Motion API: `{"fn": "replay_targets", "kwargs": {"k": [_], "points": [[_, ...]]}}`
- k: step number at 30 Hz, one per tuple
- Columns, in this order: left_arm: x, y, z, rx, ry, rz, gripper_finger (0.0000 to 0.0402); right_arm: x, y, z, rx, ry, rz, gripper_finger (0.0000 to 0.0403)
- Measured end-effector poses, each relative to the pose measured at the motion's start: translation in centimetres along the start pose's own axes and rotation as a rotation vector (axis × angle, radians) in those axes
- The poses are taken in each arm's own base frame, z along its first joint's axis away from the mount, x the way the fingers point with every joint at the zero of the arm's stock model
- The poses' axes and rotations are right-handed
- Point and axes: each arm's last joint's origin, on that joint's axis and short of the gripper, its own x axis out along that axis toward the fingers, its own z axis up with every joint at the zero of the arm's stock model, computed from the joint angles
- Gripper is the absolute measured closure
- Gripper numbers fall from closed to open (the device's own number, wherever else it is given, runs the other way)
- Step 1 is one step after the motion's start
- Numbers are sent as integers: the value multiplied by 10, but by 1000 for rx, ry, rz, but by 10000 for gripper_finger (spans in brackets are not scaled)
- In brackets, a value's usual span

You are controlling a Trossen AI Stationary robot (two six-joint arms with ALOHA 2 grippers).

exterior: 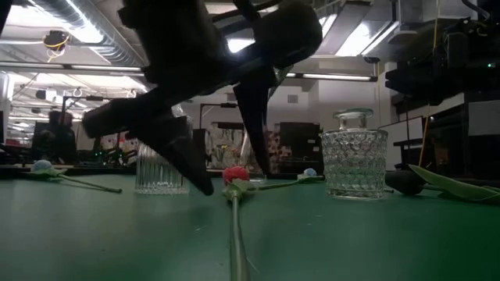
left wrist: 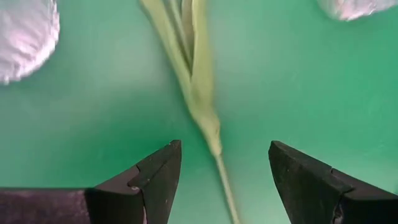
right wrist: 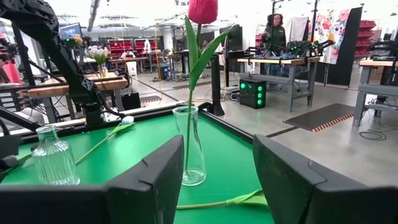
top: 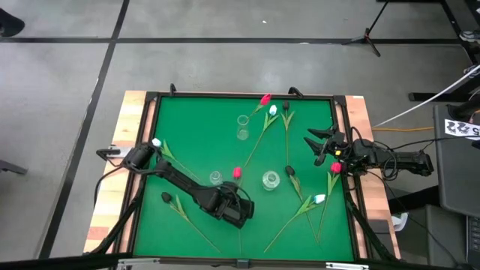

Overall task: Sort flowers into vase by color
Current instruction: Put the left red tulip into the top transparent vase

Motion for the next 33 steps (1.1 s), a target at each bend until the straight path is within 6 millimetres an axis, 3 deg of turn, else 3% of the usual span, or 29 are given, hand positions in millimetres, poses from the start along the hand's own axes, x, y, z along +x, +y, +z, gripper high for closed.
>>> {"fn": "replay_targets", "kwargs": {"k": [15, 33], "points": [[8, -4, 3, -25, -1, -25, 166, 0, 0, 0, 0, 1, 0, 210], [10, -5, 7, -19, -7, -24, 238, 0, 0, 0, 0, 2, 0, 210]]}}
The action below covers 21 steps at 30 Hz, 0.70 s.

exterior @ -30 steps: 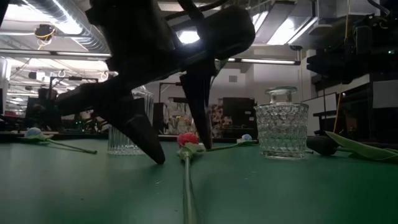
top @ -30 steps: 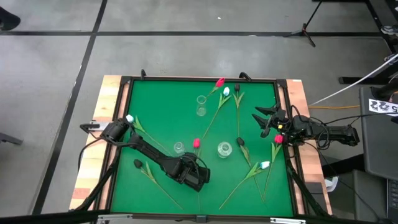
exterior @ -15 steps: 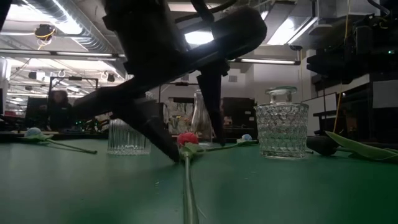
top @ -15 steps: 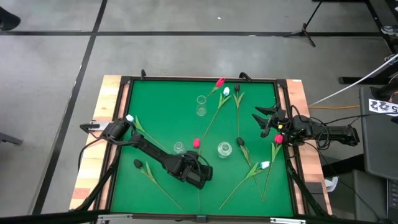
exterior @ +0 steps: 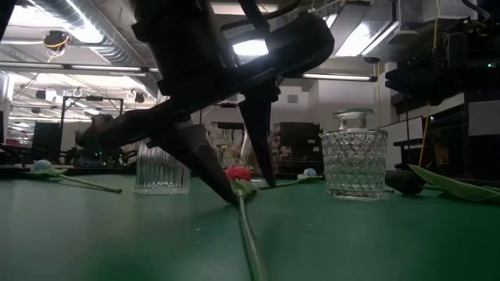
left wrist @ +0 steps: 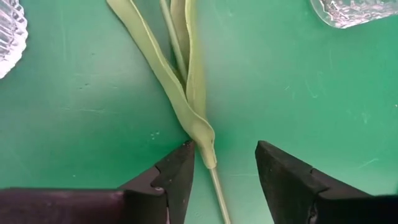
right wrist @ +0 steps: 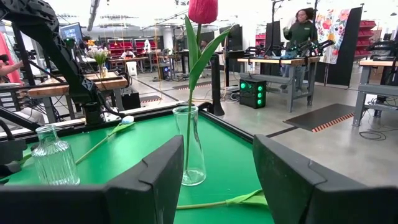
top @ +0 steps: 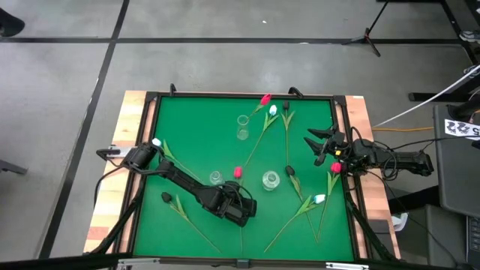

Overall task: Sort flowers into vase by color
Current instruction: Put the left red tulip into the top transparent vase

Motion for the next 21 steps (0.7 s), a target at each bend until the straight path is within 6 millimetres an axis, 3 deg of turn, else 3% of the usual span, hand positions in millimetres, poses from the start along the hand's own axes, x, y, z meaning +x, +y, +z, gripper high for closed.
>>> {"fn": "replay_targets", "kwargs": {"k": [18, 21], "points": [[0, 3, 1, 10, -5, 36, 390, 0, 0, 0, 0, -1, 0, 210], [0, 4, 1, 11, -9, 38, 397, 0, 0, 0, 0, 0, 0, 210]]}}
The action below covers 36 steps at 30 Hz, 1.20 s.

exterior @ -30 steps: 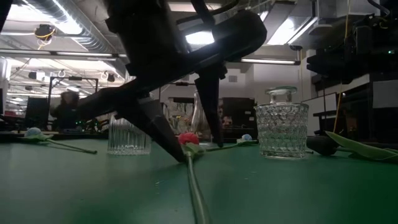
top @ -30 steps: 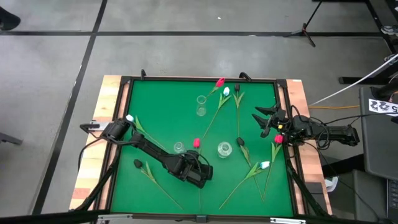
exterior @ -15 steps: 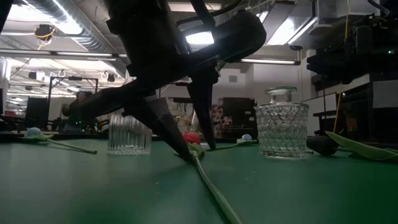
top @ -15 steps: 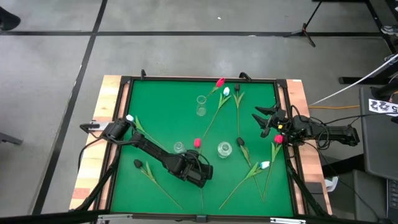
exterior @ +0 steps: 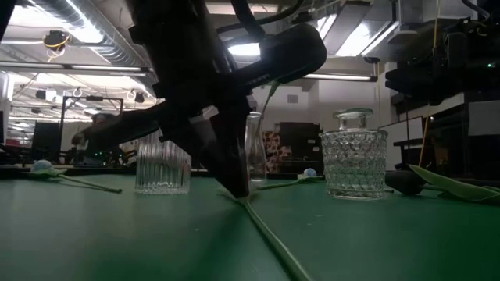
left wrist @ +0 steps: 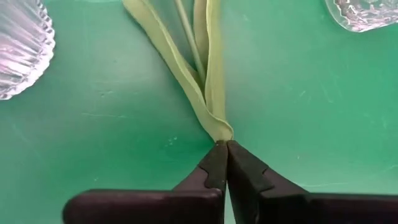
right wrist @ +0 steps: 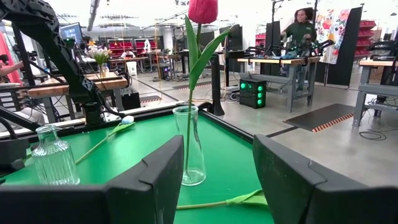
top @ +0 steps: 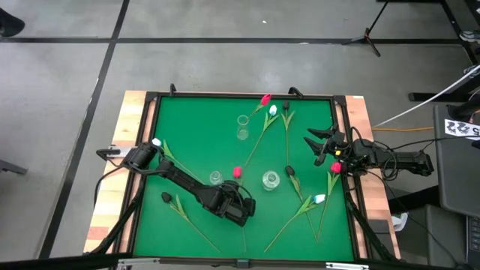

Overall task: Sort flowers into vase by color
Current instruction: Put the left red tulip into the top transparent vase

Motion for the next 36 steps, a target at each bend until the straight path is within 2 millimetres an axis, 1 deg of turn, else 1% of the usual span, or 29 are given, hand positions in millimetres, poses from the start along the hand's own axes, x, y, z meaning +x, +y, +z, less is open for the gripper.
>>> {"fn": "replay_targets", "kwargs": {"k": [5, 9, 15, 22, 30, 34, 36], "points": [[-2, 1, -4, -9, 0, -1, 399, 0, 0, 0, 0, 0, 0, 210], [-5, 3, -12, -27, 7, -3, 400, 0, 0, 0, 0, 0, 0, 210], [-15, 4, -20, -18, -1, -27, 401, 0, 0, 0, 0, 0, 0, 210], [-20, -2, -13, 1, -55, -36, 401, 0, 0, 0, 1, -1, 0, 210], [-24, -8, -5, 16, -46, -20, 400, 0, 0, 0, 4, -1, 0, 210], [-25, -11, -4, 58, -30, -27, 381, 0, 0, 0, 4, -1, 0, 210], [-24, -13, -3, 38, -23, -46, 371, 0, 0, 0, 4, -1, 0, 210]]}}
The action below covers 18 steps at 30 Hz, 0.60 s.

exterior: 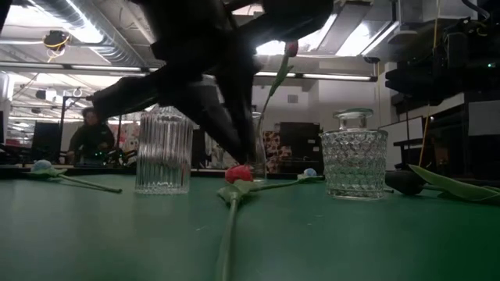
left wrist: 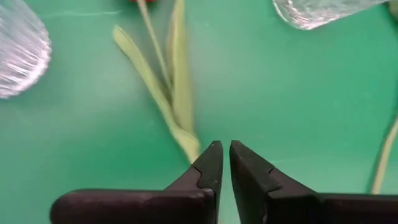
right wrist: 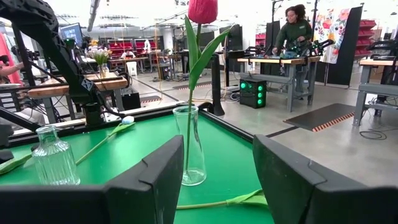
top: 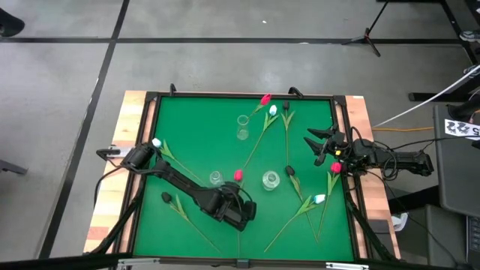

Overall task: Sort flowers into vase by color
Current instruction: Put the left red tulip into the top transparent vase

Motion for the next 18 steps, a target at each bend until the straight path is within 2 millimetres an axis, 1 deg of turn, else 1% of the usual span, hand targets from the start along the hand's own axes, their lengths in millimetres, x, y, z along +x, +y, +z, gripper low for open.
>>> {"fn": "replay_targets", "kwargs": {"k": [3, 6, 9, 15, 18], "points": [[1, -6, 0, -22, 6, -55, 362, 0, 0, 0, 0, 0, 0, 210], [0, -10, 1, 52, -4, -93, 360, 0, 0, 0, 0, 0, 0, 210], [0, -13, 1, -4, 3, -129, 360, 0, 0, 0, 0, 0, 0, 210], [2, -13, 3, -56, 48, -116, 359, 0, 0, 0, 0, 0, 6, 210], [-1, -9, 3, -27, 96, -42, 359, 0, 0, 0, 0, 1, 7, 210]]}}
